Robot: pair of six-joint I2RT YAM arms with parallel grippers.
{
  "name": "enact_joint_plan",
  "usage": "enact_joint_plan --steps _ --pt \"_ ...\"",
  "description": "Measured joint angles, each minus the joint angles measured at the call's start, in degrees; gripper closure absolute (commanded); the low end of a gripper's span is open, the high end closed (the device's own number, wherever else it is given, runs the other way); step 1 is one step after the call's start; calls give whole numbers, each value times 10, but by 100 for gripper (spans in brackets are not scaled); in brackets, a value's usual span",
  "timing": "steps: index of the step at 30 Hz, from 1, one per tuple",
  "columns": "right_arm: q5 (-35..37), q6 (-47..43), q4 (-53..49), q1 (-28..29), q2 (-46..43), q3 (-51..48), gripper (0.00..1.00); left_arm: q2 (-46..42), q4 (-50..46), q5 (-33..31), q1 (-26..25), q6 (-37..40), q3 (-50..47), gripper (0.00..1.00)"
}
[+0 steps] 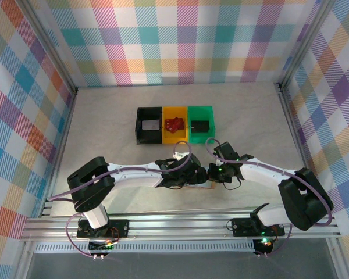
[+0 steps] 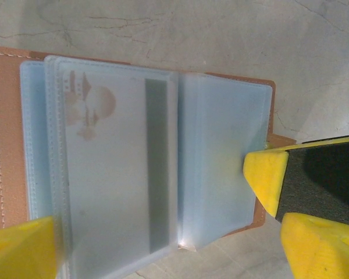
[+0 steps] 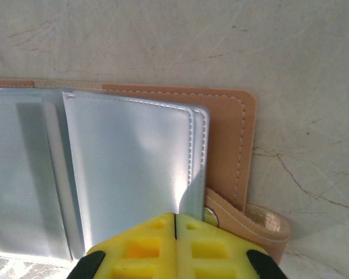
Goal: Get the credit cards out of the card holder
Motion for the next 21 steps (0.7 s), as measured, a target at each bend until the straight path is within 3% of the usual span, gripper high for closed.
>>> enact_joint_plan --steps 21 --pt "-2 0 5 -1 -10 -10 100 -5 6 0 0 -16 0 6"
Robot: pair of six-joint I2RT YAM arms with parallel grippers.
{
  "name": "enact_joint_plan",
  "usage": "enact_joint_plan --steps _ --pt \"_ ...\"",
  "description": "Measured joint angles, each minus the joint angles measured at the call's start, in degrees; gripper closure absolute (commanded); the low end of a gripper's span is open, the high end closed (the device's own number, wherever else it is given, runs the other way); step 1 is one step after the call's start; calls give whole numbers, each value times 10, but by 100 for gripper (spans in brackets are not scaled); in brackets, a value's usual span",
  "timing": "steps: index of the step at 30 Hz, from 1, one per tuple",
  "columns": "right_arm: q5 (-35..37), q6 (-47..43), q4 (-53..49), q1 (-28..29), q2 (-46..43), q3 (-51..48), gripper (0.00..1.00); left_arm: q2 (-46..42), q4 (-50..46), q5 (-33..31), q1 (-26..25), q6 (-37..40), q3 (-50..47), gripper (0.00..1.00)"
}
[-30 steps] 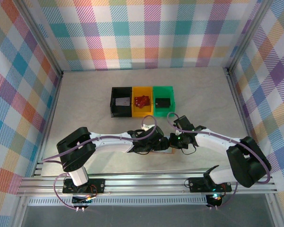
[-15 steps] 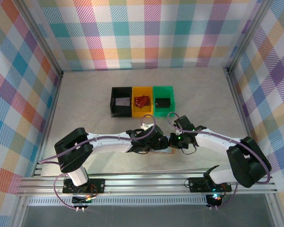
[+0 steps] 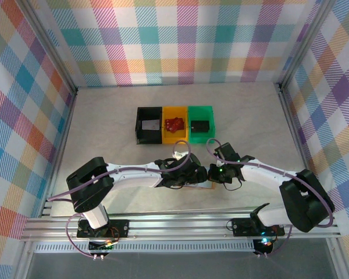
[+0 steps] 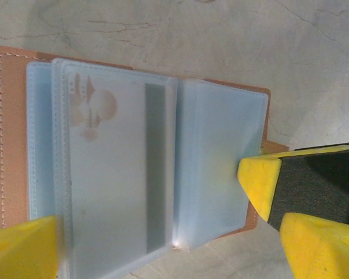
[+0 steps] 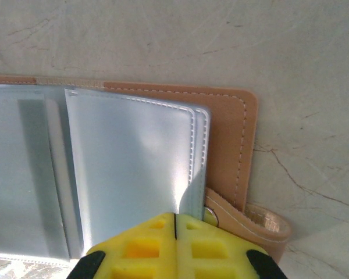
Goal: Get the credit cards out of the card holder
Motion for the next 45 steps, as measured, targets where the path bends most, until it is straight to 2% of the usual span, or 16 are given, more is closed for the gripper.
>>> enact_joint_plan --steps 11,21,31,37,45 --pt "-9 2 4 -3 0 -3 100 -11 16 0 0 -14 -9 6" --pt "-19 9 20 -2 0 -9 100 -49 163 25 -2 -31 -17 6" --pt "-26 17 21 -3 -2 -11 100 -44 213 45 -3 -47 -17 6" --pt "-28 17 15 -5 -20 -12 100 -41 210 42 -3 -50 -23 7" --pt "-26 17 2 -11 -37 -16 100 -72 144 1 -5 -37 -60 9"
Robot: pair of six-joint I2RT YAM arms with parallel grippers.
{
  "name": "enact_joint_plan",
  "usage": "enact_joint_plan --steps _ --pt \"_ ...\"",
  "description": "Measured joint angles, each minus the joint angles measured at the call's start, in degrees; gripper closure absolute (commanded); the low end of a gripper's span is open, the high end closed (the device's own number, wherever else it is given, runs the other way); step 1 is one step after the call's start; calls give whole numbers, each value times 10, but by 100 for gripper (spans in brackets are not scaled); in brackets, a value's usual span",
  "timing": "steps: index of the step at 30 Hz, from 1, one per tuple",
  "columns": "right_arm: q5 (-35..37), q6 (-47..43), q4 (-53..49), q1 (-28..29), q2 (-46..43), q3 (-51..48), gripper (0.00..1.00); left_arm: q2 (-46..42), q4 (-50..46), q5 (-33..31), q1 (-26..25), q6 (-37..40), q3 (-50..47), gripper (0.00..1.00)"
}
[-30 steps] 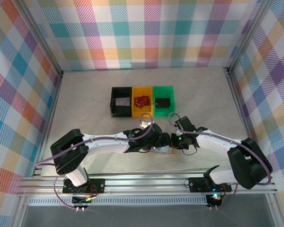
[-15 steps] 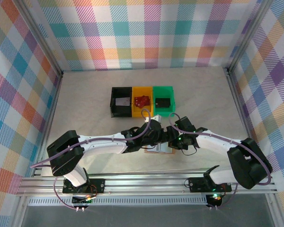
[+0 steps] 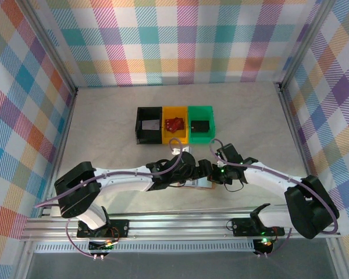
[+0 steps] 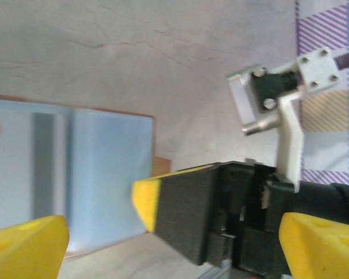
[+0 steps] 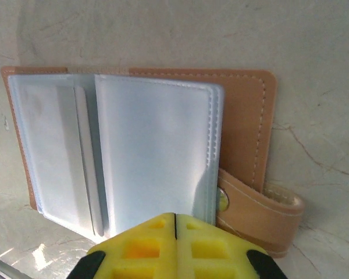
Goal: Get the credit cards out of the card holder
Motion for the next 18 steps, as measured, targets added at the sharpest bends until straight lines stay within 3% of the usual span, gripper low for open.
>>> enact_joint_plan --steps 10,13,14,18 --pt "0 0 -1 -1 4 0 100 -28 -122 -60 1 39 -15 25" --pt "0 0 -1 -1 4 0 100 -28 -133 -61 4 44 -21 49" --pt "0 0 -1 -1 4 0 100 -28 -136 -61 6 48 -21 51" --pt "0 0 -1 -1 7 0 100 -13 -149 -60 6 54 -20 52"
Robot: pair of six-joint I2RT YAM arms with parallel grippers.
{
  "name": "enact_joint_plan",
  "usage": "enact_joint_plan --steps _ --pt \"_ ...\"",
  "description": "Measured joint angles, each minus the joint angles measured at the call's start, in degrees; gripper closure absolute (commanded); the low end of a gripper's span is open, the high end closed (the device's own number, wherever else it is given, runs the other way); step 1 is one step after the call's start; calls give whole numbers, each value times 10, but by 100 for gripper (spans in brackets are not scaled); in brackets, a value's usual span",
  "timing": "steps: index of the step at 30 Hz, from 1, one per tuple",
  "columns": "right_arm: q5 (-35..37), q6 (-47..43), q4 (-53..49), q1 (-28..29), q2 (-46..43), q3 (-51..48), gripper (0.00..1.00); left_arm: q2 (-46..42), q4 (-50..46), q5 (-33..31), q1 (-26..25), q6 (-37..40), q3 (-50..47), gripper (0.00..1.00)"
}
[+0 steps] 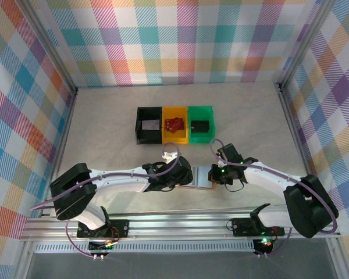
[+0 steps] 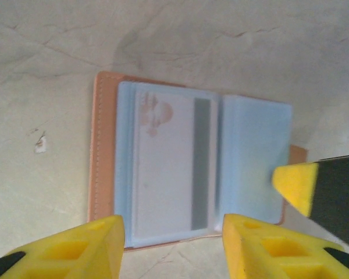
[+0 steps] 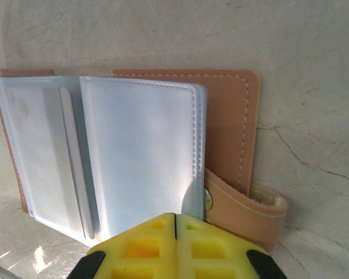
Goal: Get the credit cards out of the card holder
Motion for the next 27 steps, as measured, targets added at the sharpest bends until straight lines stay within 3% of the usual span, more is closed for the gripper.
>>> enact_joint_plan --steps 10,27 --pt "0 -1 0 0 3 0 100 30 -80 -15 0 9 16 62" --pt "0 -2 1 0 6 -1 100 79 -125 -30 1 30 62 63"
